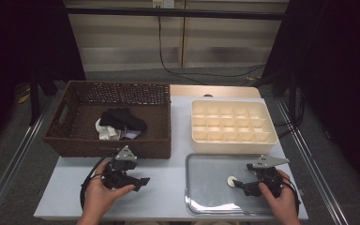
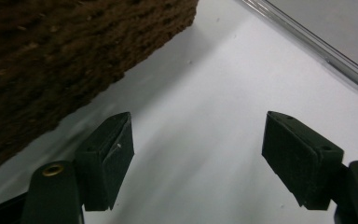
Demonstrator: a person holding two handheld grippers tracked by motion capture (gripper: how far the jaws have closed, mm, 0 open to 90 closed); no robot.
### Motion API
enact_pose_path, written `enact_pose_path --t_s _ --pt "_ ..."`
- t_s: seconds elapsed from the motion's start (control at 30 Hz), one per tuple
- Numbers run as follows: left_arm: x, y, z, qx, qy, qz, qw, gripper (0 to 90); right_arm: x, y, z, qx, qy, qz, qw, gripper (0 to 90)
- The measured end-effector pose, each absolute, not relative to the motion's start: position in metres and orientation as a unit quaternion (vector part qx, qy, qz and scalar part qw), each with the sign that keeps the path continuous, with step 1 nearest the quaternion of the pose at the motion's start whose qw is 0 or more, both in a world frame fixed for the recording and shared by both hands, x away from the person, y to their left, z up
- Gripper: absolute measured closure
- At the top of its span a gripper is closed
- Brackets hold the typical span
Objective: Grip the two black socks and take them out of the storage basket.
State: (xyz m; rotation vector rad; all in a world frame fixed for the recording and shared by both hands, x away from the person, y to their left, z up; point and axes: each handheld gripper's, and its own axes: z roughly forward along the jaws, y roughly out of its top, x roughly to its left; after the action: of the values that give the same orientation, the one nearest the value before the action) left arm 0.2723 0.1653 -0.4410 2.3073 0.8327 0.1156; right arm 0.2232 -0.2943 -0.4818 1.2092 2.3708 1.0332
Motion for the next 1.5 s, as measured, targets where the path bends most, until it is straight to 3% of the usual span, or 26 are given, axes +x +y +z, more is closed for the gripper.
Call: enact_pose_path --t_s 1.03,1.5 --pt "0.284 0.190 -0.367 0.887 0.318 0.050 0.331 25.6 0.223 -0.294 -0.482 0.419 0.822 0.358 0.144 13.6" --pt "0.309 0.192 -0.335 0.880 0.332 0.059 0.336 25.2 0.223 -0.294 -0.482 0.420 0.821 0.358 0.145 13.4"
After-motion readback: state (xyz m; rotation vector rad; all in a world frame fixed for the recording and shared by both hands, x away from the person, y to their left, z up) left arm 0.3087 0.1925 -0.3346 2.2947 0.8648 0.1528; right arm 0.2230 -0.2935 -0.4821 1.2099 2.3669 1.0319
